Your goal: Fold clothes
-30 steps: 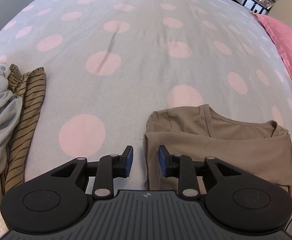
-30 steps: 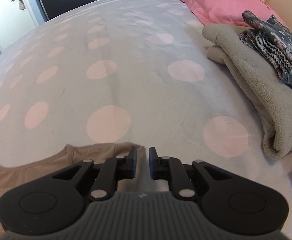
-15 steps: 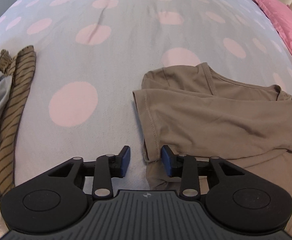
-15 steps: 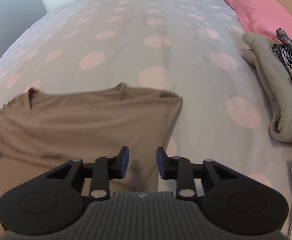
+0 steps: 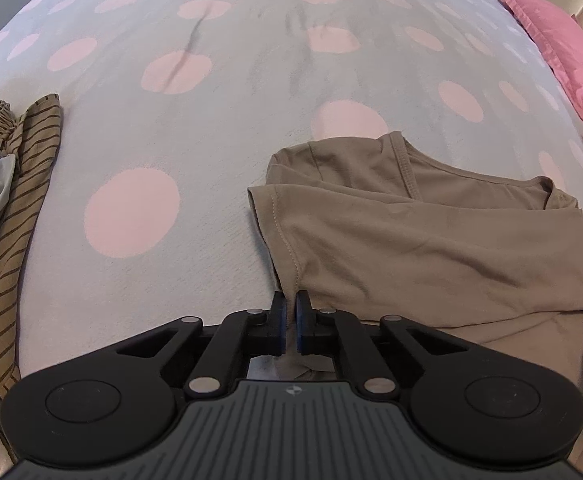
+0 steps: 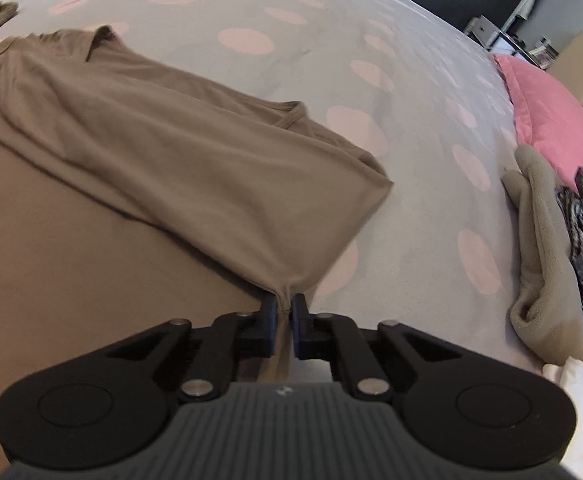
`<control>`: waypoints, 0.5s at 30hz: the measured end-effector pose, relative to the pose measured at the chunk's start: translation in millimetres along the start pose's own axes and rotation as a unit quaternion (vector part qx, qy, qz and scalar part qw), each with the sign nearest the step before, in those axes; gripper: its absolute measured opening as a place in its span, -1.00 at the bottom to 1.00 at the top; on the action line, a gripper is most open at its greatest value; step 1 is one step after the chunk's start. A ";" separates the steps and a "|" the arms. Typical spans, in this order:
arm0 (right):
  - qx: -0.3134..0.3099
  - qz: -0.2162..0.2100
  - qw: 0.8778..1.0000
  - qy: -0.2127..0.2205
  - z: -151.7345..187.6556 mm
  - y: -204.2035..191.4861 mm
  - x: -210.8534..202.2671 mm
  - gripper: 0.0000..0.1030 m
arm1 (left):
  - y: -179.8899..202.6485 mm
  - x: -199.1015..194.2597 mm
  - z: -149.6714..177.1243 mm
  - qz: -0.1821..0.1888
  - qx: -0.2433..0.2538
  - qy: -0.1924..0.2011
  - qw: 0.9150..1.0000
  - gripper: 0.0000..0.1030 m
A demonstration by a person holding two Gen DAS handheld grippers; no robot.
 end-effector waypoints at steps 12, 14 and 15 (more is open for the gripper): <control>0.085 -0.016 0.994 -0.060 2.3 38.1 19.8 -0.87 | 13.1 0.8 16.1 0.007 0.039 -0.046 0.998 -0.96; 0.080 -0.017 0.994 -0.066 2.6 36.5 20.6 -0.85 | 11.7 6.7 17.6 0.003 0.040 -0.052 0.998 -0.96; 0.080 -0.023 0.994 -0.074 2.7 37.8 20.0 -0.82 | 11.7 7.3 17.6 0.002 0.041 -0.052 0.998 -0.95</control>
Point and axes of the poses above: each gripper's, at about its wrist camera, not at the fingertips, and x roughly the way its jaws point, y to its right, z to its underside, the point moved 3 cm from there along x, roughly the way its jaws point, and after that the axes turned 14 degrees about -y, right-handed, at the moved point
